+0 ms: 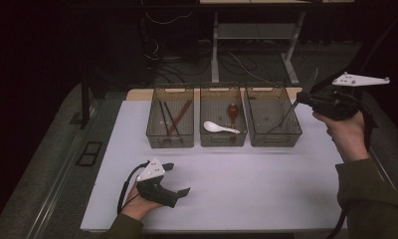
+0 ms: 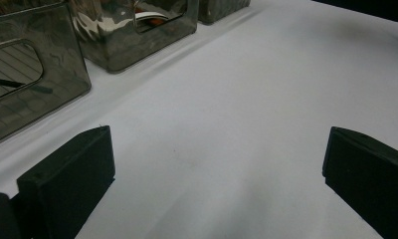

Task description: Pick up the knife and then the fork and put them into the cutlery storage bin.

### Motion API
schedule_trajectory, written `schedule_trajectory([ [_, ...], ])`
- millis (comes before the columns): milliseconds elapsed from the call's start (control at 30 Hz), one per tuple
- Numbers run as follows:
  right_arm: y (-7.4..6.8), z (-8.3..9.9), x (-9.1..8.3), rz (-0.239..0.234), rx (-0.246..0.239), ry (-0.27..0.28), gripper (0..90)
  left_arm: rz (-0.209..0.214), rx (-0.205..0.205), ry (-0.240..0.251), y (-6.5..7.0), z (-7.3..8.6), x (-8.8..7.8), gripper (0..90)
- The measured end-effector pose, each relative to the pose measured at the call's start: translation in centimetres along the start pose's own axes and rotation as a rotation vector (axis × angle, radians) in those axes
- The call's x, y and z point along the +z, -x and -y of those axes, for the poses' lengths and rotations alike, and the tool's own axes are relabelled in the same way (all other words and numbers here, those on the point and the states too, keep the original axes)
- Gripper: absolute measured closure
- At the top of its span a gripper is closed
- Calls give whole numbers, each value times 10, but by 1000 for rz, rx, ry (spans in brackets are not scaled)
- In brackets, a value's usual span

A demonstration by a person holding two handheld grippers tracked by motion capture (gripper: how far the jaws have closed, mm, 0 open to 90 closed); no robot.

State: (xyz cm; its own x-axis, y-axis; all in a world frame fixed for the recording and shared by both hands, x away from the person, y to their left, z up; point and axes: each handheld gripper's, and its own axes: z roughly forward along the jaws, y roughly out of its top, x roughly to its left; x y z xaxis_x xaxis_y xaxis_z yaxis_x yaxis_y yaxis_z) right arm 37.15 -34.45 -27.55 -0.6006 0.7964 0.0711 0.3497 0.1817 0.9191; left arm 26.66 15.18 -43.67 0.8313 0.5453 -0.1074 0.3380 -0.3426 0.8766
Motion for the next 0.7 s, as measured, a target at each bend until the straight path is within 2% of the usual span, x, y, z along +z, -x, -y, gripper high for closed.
schedule_trajectory([
  [300,25,9,16,71,31,-89,882,6,2,-1,0,0,0,0],
  [700,41,26,37,107,61,-209,881,11,2,0,0,0,1,0],
])
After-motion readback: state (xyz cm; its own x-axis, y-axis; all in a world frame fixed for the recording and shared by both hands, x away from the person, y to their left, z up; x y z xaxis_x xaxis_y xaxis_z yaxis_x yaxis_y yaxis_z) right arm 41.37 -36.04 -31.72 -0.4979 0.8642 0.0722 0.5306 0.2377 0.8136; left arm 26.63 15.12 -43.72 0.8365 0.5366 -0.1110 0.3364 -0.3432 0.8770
